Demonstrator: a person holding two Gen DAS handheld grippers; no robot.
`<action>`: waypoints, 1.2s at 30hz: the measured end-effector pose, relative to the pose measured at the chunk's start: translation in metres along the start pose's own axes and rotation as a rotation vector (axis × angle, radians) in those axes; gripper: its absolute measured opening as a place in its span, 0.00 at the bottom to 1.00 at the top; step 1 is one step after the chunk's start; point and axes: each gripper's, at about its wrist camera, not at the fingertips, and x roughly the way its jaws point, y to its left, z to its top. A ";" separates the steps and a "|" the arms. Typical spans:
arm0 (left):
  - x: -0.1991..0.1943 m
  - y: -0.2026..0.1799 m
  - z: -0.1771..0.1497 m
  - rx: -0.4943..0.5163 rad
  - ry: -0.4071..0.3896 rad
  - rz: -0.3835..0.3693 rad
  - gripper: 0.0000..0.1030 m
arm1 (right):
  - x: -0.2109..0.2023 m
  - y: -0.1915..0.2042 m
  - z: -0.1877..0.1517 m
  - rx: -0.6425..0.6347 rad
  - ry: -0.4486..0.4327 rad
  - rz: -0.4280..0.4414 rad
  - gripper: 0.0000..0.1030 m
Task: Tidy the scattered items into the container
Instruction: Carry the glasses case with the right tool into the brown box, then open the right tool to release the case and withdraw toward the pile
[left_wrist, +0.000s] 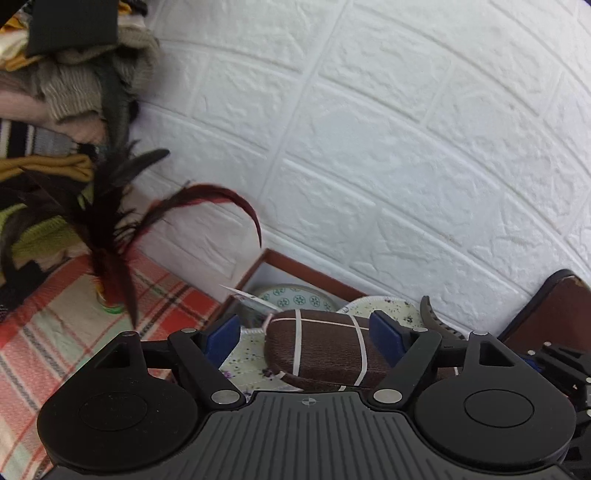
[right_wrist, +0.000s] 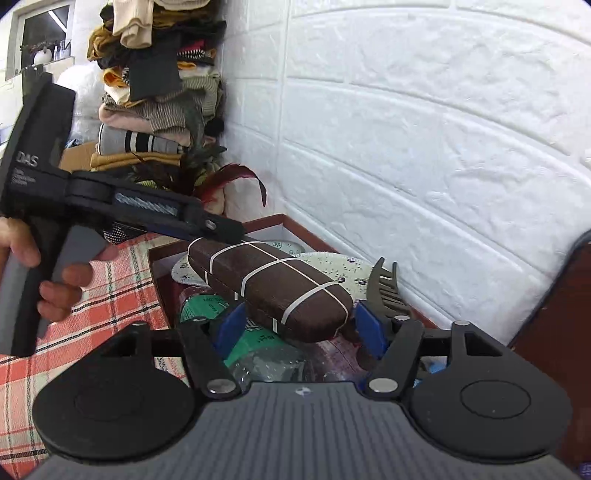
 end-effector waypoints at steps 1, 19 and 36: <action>-0.007 -0.001 0.000 0.008 -0.010 -0.004 0.84 | -0.001 0.001 0.000 0.001 0.001 0.002 0.61; 0.018 -0.028 -0.029 0.187 0.095 0.072 0.83 | 0.011 0.018 -0.001 0.018 0.004 0.021 0.32; -0.114 -0.118 -0.088 0.253 0.006 0.008 1.00 | -0.174 0.023 -0.047 0.173 -0.139 -0.049 1.00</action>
